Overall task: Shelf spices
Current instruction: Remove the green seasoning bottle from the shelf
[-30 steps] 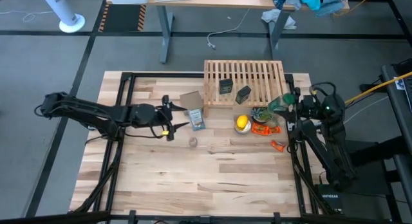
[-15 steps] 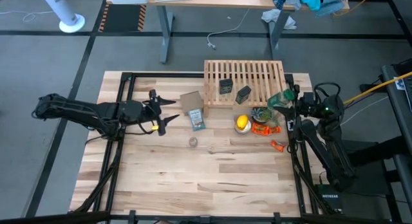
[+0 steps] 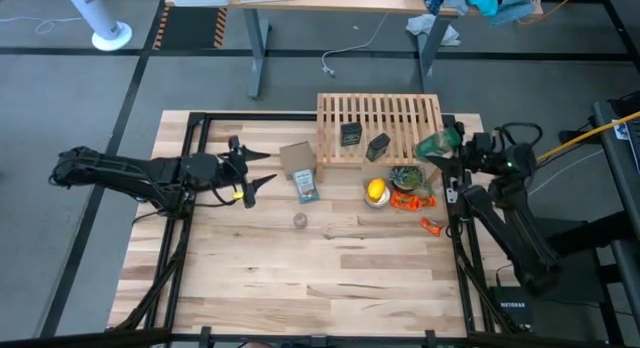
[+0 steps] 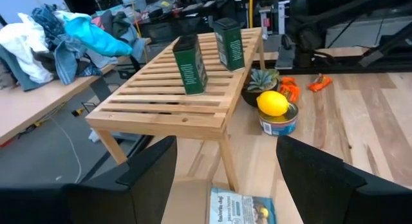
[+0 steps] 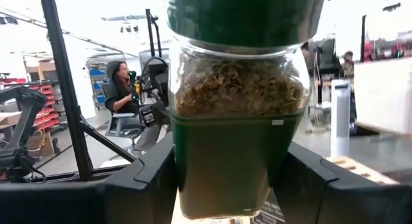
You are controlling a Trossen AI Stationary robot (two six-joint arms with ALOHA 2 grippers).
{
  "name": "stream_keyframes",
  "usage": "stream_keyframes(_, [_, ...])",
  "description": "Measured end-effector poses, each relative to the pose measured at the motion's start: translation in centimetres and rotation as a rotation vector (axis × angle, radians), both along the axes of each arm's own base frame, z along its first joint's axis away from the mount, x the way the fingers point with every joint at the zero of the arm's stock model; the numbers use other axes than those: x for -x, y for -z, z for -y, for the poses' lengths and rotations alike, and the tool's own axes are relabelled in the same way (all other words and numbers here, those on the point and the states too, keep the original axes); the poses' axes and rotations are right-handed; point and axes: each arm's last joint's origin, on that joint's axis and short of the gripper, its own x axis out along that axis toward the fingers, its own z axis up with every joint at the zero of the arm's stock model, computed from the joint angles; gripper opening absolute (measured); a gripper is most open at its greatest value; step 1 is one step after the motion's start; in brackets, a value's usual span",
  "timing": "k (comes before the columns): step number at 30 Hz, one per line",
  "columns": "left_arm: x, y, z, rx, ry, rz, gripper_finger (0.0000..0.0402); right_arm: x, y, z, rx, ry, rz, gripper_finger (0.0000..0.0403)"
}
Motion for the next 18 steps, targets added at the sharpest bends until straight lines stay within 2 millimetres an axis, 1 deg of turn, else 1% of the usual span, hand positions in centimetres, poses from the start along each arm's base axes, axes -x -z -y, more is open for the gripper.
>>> stream_keyframes(5, [0.0,0.0,-0.2,0.000,-0.013,0.000,0.0260,-1.0,0.4,1.3,-0.010,-0.029,-0.037,0.0202])
stream_keyframes(8, [0.0,0.0,-0.2,0.000,-0.013,0.001,0.0260,-2.1,0.4,1.7,-0.005,-0.098,-0.043,0.0202])
stream_keyframes(11, [0.0,0.0,-0.2,0.000,-0.013,0.001,0.0260,-3.7,0.9,1.8,-0.008,-0.144,-0.060,0.0202])
stream_keyframes(14, [0.0,0.0,-0.2,-0.001,-0.013,0.000,0.0260,-5.5,1.4,1.4,0.004,-0.194,-0.090,0.0202])
stream_keyframes(18, [0.1,0.2,-0.2,0.010,-0.016,-0.017,0.0260,-7.4,2.0,0.2,0.059,-0.188,-0.114,0.0202])
